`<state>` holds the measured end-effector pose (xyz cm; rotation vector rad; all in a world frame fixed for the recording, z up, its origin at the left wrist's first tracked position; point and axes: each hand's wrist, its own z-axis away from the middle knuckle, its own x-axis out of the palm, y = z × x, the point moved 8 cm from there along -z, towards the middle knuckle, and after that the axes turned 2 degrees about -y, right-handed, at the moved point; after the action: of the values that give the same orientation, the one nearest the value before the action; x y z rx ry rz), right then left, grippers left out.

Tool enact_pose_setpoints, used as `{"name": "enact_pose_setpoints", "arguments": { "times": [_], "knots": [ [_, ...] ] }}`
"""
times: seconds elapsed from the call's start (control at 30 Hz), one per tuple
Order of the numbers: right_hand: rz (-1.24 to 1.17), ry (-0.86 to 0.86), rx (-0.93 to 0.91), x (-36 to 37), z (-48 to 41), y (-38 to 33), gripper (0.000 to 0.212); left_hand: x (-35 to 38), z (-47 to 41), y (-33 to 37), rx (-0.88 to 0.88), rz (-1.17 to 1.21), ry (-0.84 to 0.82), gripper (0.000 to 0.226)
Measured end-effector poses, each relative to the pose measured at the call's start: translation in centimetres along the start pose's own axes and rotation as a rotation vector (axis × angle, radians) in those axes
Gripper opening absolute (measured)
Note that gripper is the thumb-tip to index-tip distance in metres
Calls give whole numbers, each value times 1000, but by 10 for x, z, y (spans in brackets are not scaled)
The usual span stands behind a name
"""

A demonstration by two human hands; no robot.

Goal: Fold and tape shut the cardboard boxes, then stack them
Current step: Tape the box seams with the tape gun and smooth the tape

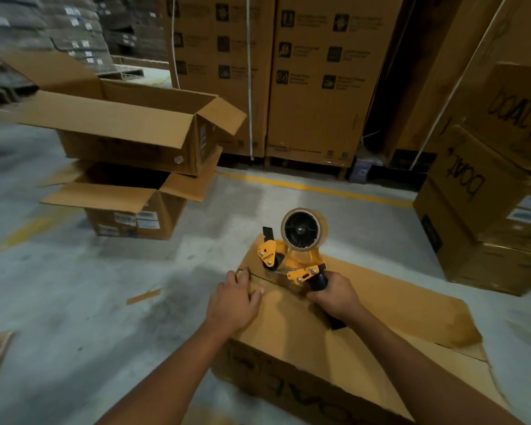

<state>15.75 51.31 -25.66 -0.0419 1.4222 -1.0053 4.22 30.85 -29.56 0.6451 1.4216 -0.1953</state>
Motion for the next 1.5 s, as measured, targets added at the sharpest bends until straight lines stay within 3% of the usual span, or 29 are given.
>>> {"name": "enact_pose_setpoints", "arguments": {
  "times": [0.2,0.27,0.33,0.4,0.43,0.53,0.57,0.63,0.77,0.9,1.03,1.27,1.5],
  "knots": [
    [-10,7,-45,10,-18,1,53,12,-12,2,-145,-49,-10,68],
    [-23,-2,-81,9,-19,-9,51,0,-10,10,-51,-54,119,57],
    [-52,-2,-121,6,-20,-21,49,-16,-6,22,116,92,309,33],
    [-100,-11,-161,5,-23,-30,43,-23,-6,18,109,451,402,19],
    [-129,-16,-175,5,-24,-34,43,-22,-10,6,-17,722,381,22],
    [-185,-30,-196,3,-26,-43,41,0,-19,-16,-531,1632,114,32],
    [-192,-32,-204,2,-26,-45,39,-1,-21,-12,-602,1825,-2,36],
    [-189,-35,-215,0,-27,-49,35,-11,-24,-9,-618,1980,-149,47],
    [-177,-47,-223,-4,-25,-57,26,-23,-32,-16,-509,1952,-250,51],
    [-173,-56,-232,-4,-24,-64,25,-22,-33,-25,-505,1899,-317,32],
    [-170,-34,-244,-4,-26,-69,25,-23,-35,-34,-466,1728,-390,28],
    [-132,-11,-286,0,-31,-69,20,-37,-64,-54,-412,1523,-269,21],
    [-44,-64,-310,21,-34,-66,28,-25,-83,-78,-348,1277,-259,25]
  ]
}}
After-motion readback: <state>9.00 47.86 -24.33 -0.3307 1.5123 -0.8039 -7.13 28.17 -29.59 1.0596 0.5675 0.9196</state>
